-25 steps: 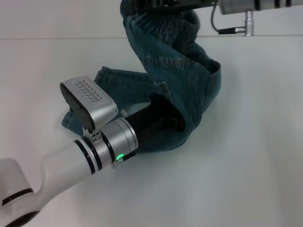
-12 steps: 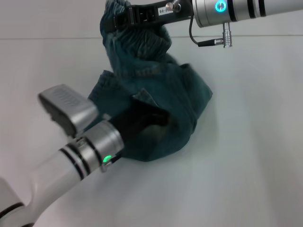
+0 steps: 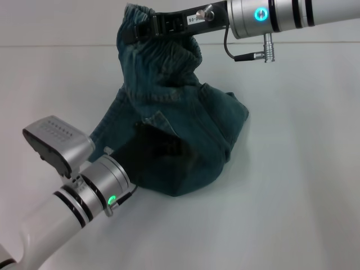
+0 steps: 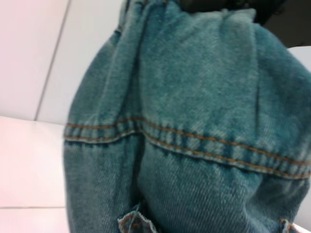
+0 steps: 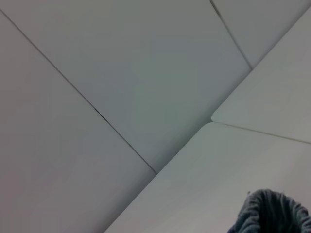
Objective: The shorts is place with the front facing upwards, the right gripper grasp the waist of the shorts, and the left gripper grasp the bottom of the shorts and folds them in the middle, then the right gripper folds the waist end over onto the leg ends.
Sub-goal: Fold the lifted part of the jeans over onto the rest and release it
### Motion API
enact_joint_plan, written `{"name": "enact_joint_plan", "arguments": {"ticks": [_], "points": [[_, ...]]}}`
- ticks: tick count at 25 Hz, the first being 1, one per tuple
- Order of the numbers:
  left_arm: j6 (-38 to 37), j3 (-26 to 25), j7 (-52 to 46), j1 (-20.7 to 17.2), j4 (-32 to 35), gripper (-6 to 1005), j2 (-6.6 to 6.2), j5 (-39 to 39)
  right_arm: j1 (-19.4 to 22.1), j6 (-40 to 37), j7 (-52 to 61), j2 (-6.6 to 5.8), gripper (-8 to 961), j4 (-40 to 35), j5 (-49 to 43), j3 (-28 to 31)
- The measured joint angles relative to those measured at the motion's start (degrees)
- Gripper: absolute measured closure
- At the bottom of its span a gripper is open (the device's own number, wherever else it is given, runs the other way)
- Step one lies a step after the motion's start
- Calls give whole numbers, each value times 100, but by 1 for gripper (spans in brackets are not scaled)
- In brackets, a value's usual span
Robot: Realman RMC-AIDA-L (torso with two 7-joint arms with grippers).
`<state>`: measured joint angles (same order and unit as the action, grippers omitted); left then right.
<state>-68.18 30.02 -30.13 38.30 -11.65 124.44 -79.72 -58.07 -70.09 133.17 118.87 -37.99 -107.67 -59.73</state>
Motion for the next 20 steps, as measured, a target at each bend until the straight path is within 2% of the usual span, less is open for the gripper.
{"name": "enact_joint_plan", "arguments": {"ticks": [6, 11, 20], "points": [[-464, 11, -74, -25, -25, 961, 9, -649, 80, -22, 38, -52, 859, -73, 31, 26], [-522, -8, -264, 31, -30, 958, 9, -1029, 93, -66, 47, -60, 859, -117, 34, 30], [-555, -42, -521, -423, 187, 951, -11, -1036, 218, -128, 51, -81, 858, -197, 37, 32]]}}
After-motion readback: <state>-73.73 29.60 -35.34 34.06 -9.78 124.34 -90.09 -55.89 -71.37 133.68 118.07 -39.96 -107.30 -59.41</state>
